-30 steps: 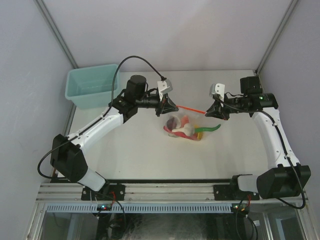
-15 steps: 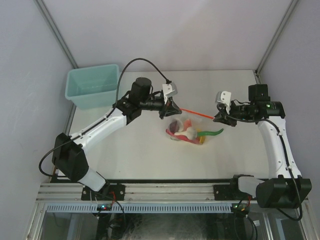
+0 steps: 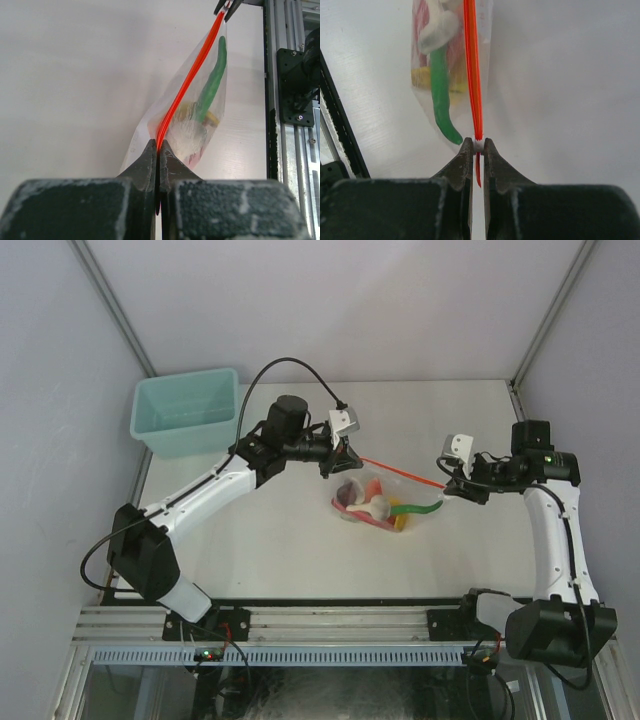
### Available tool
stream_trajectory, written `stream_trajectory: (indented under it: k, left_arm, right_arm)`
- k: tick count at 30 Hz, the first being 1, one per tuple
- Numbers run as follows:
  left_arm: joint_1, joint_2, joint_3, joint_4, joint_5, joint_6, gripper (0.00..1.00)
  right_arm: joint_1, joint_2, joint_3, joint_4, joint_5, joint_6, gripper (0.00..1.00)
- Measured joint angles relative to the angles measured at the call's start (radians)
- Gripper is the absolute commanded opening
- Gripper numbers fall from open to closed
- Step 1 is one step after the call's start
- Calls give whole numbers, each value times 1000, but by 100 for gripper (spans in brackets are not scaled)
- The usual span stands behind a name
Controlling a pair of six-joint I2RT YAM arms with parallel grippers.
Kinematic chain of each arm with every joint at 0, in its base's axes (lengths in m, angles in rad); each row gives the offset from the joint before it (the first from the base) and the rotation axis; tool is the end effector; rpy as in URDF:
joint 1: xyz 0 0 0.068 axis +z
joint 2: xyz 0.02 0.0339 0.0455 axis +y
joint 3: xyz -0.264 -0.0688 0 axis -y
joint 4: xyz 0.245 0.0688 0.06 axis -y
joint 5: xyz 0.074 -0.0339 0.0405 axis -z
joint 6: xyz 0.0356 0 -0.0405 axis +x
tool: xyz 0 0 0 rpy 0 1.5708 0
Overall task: Open the zip-top bag and remove the fake food
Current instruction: Unzip the zipper food storage bag at the center of the board.
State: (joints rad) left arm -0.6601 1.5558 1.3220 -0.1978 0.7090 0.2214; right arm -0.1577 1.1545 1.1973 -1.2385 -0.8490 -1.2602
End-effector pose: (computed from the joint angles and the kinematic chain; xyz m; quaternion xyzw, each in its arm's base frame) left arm 0.2702 -0.2391 0.3368 0.5062 0.6344 -0.3954 0.4300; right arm 0.1930 -0.0036 0.3346 -0.5343 0.7224 0.1965 0.3924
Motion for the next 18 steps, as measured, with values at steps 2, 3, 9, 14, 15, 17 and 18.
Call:
stream_trajectory:
  k: [2,3,9,14,15,17,18]
  left_arm:
    - [-1,0,0,-2,0,10,0]
    - [-1,0,0,-2,1,18,0]
    - [-1,19,31,-7,11,51,0]
    - [-4,30,49,-7,24,64,0]
    - [-5,30,49,-7,27,70,0]
    - [-6,30,49,-7,30,79,0]
    - [-6,30,49,-7,31,84,0]
  right_arm:
    - [-7,-7,0,-15,13,-9,0]
    - [-8,-12,0,-21,20,-10,0]
    - [-11,-32,20,-56,76,-8,0]
    - [-13,-55,30,-63,127,-5,0]
    - [-16,-61,30,-65,138,-3,0]
    - [-20,-69,30,-68,146,2,0]
    - [-21,-72,31,-68,150,3,0]
